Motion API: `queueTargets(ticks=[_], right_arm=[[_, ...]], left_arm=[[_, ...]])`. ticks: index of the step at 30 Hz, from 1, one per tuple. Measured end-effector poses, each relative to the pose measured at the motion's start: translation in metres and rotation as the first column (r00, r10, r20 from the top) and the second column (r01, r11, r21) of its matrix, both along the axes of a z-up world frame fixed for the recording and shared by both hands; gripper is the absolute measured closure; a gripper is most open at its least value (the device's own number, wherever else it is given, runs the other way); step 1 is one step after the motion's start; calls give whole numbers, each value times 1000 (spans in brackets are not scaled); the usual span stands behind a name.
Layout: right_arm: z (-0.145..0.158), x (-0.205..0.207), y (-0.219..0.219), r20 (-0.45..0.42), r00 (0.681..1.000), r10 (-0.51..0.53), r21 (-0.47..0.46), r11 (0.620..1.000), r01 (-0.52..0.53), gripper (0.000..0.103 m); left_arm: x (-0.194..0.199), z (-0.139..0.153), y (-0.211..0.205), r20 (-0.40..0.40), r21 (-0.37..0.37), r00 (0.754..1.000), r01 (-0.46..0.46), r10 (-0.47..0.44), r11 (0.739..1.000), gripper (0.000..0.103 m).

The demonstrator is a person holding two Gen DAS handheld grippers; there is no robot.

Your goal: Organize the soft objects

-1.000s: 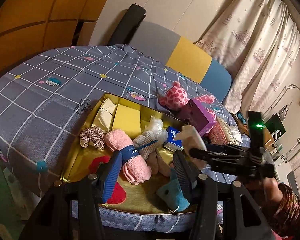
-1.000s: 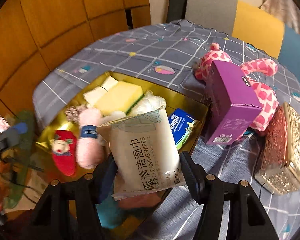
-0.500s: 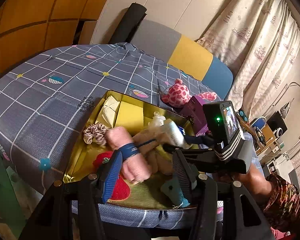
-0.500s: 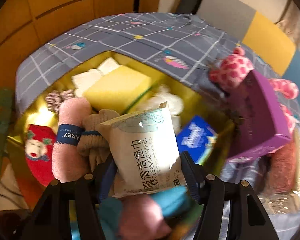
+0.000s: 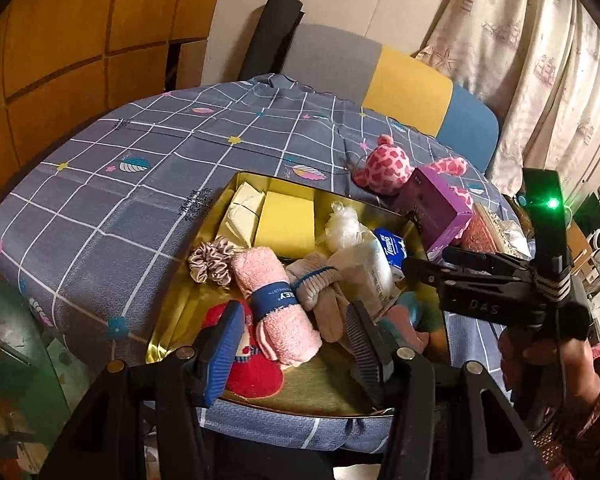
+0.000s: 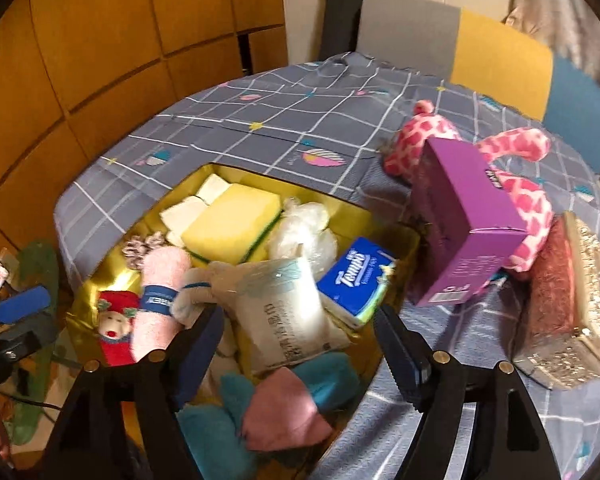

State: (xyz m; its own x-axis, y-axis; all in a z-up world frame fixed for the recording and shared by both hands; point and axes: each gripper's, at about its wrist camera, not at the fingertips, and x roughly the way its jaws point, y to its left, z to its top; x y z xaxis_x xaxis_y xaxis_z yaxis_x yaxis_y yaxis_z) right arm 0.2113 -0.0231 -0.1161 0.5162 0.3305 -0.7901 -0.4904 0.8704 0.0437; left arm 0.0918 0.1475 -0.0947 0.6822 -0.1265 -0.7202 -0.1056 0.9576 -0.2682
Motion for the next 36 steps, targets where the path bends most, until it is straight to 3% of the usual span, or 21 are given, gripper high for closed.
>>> queueTargets(ticks=[7, 18, 30, 36], right_arm=[[-16, 21, 20, 36, 999, -17, -103, 995, 21, 25], [-37, 30, 52, 66, 996, 57, -252, 967, -39, 25], [-1, -19, -3, 27, 999, -35, -23, 999, 36, 24], [20, -48, -30, 27, 994, -108, 67, 992, 106, 13]], left_arm=[[0, 5, -11, -17, 73, 999, -30, 31, 997, 49], [-3, 9, -17, -42, 148, 996, -73, 80, 986, 49], [-4, 17, -39, -31, 213, 998, -53, 61, 976, 49], [-8, 23, -52, -26, 221, 999, -28, 35, 975, 49]])
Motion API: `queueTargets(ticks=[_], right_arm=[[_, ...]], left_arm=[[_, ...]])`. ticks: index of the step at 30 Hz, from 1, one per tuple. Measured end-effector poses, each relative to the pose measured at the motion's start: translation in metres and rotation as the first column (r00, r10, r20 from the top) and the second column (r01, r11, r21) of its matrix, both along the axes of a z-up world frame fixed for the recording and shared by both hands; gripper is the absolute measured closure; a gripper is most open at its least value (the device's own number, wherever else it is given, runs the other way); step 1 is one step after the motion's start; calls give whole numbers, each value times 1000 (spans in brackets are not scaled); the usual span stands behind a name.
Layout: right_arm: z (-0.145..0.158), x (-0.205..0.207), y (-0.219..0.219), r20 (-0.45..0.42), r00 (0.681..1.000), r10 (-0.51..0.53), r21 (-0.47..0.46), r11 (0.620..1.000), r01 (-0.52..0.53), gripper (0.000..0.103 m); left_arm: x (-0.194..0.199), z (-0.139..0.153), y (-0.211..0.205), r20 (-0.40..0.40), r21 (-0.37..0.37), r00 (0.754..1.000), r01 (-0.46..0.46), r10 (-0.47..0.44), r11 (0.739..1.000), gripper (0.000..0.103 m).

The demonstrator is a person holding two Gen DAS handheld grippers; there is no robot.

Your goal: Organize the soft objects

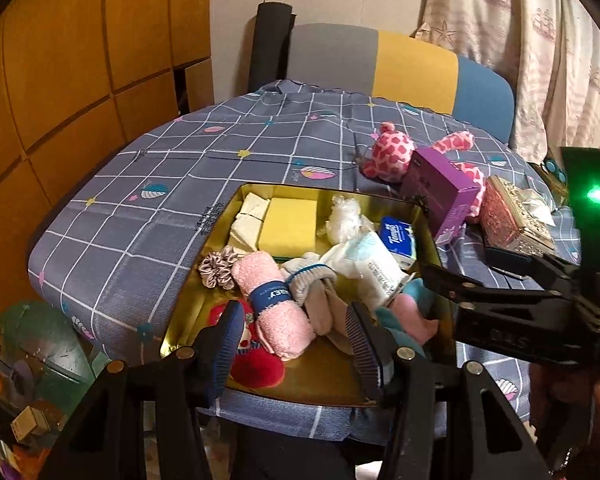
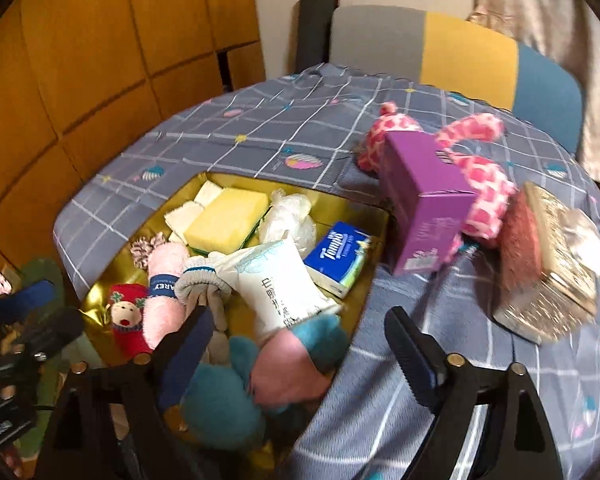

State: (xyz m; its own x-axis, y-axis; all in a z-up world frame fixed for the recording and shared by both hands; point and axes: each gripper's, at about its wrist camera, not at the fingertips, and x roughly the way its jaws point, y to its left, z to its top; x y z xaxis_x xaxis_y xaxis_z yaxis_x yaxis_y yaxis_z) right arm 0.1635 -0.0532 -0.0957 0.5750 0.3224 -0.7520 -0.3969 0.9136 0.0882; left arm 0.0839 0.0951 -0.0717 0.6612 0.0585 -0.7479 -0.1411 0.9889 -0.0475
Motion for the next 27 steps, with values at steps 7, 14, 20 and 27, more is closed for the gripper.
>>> queueTargets(ticks=[7, 14, 20, 27], right_arm=[[26, -31, -30, 46, 991, -127, 49, 991, 125, 0], [40, -58, -41, 53, 976, -211, 52, 977, 209, 0], [41, -72, -37, 32, 964, -264, 47, 964, 262, 0], [44, -81, -27, 28, 958, -287, 6, 958, 287, 0]], left_arm=[[-6, 12, -15, -5, 40, 1000, -6, 6, 999, 49], [-17, 27, -18, 13, 17, 1000, -27, 27, 999, 49], [-27, 40, -12, 42, 70, 994, -105, 102, 992, 49], [-37, 46, 4, 41, 66, 985, -172, 170, 983, 49]])
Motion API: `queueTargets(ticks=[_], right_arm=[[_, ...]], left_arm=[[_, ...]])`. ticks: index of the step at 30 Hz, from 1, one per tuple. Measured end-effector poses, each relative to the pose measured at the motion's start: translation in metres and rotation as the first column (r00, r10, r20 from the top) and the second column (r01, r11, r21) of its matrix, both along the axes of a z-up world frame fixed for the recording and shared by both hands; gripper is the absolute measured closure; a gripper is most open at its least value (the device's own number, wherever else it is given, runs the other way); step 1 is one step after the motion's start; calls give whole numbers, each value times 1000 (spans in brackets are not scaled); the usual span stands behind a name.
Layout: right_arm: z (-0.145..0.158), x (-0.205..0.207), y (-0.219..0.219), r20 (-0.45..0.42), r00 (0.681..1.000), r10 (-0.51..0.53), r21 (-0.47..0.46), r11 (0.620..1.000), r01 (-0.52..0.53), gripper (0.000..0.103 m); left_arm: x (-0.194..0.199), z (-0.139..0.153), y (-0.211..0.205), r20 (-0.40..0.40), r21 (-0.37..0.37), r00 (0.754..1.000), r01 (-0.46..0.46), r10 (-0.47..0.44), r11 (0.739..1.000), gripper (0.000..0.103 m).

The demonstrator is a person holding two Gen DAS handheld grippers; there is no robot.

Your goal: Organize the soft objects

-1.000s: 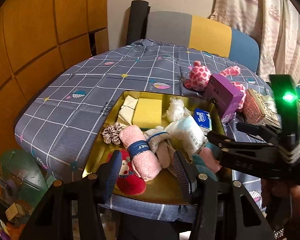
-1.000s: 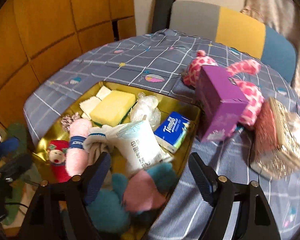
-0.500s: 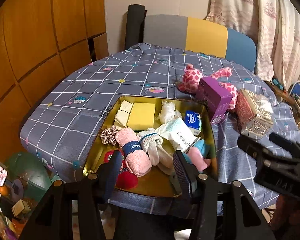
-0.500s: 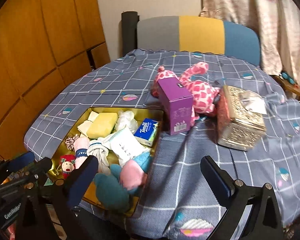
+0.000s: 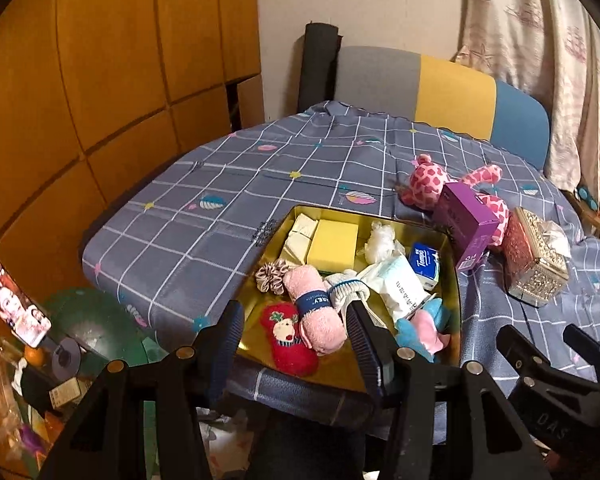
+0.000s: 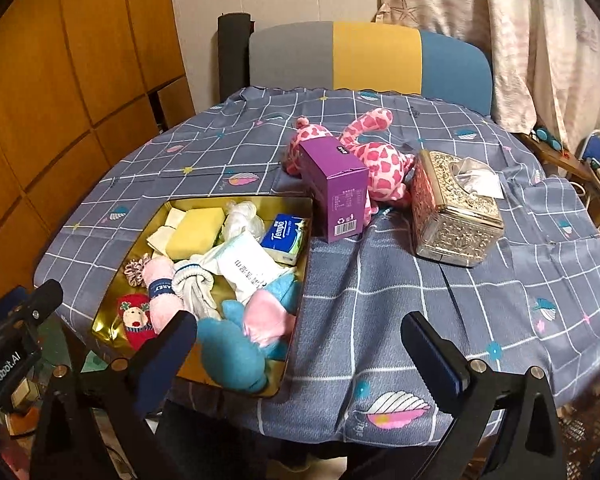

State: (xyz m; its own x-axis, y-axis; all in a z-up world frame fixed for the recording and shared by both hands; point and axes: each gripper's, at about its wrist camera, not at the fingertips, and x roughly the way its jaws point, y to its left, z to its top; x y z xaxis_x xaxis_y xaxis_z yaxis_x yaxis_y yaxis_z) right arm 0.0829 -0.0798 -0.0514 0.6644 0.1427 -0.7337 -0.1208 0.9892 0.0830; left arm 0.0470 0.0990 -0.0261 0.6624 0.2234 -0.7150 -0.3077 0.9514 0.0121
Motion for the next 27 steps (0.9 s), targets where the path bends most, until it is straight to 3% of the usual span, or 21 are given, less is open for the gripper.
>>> queueTargets(ticks=[27], right_arm=[[-6, 0, 7, -24, 999, -24, -31, 999, 23, 0]], left_arm=[[2, -8, 2, -50, 0, 999, 8, -8, 1000, 49]])
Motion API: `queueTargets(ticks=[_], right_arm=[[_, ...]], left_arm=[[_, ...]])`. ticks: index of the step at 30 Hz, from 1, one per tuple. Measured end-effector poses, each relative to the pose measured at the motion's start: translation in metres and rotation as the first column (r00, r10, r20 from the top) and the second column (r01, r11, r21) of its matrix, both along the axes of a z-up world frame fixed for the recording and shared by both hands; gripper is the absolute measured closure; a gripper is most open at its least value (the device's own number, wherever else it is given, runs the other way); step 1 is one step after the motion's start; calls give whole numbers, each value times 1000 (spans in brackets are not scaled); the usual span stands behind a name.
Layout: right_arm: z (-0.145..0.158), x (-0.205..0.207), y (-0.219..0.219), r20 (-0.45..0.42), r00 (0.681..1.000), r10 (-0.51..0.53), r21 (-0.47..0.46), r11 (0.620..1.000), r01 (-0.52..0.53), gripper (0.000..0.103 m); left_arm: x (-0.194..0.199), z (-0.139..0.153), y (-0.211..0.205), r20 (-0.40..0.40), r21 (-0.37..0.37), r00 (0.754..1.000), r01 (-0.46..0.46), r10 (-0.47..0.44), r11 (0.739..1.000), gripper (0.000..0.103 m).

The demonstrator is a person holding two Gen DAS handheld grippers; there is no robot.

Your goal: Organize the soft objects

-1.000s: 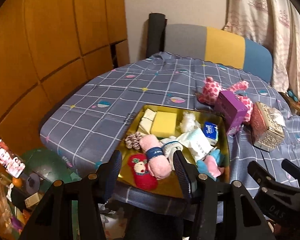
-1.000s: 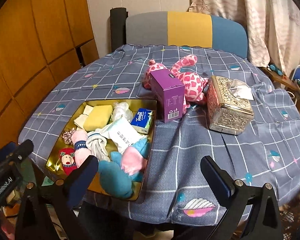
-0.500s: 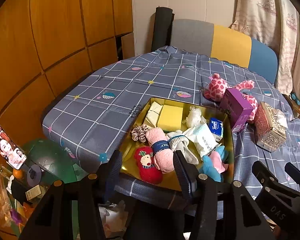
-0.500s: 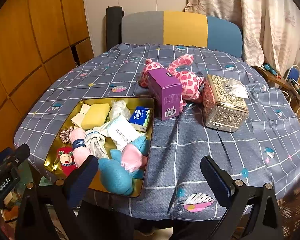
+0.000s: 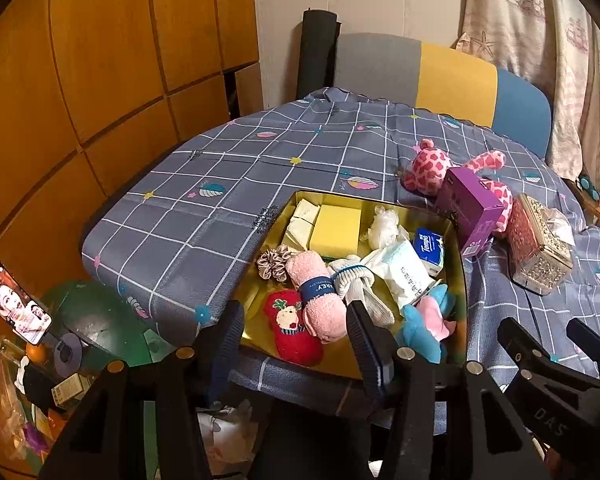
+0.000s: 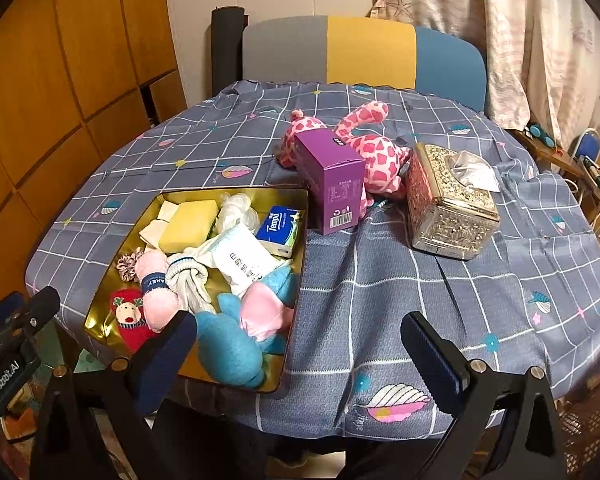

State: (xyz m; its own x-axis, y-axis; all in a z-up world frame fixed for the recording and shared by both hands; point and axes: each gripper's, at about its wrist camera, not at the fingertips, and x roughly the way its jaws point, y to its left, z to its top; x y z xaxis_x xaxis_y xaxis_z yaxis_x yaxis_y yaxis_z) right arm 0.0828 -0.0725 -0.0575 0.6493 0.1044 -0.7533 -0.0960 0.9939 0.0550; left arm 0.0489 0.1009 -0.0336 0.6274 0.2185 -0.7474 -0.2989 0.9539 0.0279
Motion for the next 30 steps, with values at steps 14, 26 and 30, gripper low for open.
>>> queueTargets(ticks=[14, 26, 30], right_arm=[[-2, 3, 0, 2, 1000, -2, -4, 1000, 2, 0], [-4, 5, -1, -7, 1000, -3, -6, 1000, 3, 0], [-5, 6, 0, -15, 1000, -2, -6, 1000, 1, 0]], left_arm=[[3, -4, -2, -13, 6, 1000, 13, -13, 1000, 49], [5, -7, -5, -21, 5, 1000, 23, -23, 1000, 49], [6, -7, -4, -23, 4, 999, 25, -25, 1000, 49]])
